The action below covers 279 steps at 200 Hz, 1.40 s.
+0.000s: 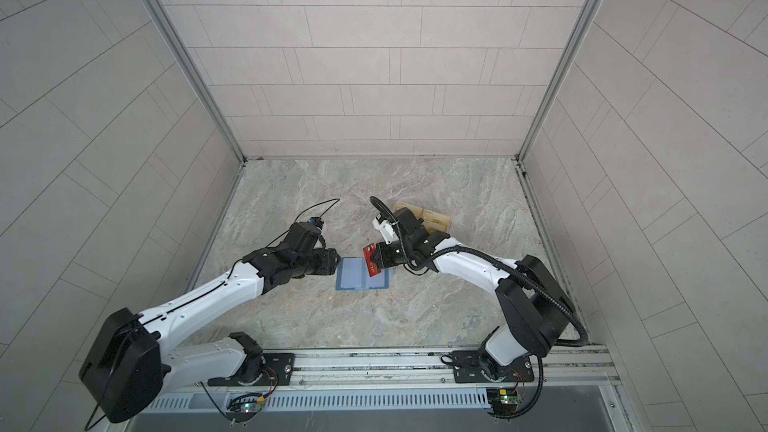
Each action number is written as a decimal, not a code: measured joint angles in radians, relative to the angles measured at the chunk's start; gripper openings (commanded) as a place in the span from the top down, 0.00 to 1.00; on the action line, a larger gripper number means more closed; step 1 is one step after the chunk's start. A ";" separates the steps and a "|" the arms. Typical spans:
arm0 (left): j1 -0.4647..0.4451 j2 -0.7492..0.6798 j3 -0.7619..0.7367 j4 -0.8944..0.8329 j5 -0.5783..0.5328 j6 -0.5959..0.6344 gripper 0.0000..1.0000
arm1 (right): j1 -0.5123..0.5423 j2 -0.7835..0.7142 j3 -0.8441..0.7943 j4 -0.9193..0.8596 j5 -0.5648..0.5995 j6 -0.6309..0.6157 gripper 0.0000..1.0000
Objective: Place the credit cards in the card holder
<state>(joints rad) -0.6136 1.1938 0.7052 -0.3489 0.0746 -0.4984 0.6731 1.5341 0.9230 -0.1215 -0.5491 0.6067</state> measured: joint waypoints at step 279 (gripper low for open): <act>0.009 0.323 0.026 0.113 0.214 -0.032 0.87 | -0.047 0.231 -0.131 0.425 -0.083 0.234 1.00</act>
<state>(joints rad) -0.6048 1.5169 0.7315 -0.2359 0.2886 -0.5308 0.6262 1.7649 0.7921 0.3038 -0.6323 0.8410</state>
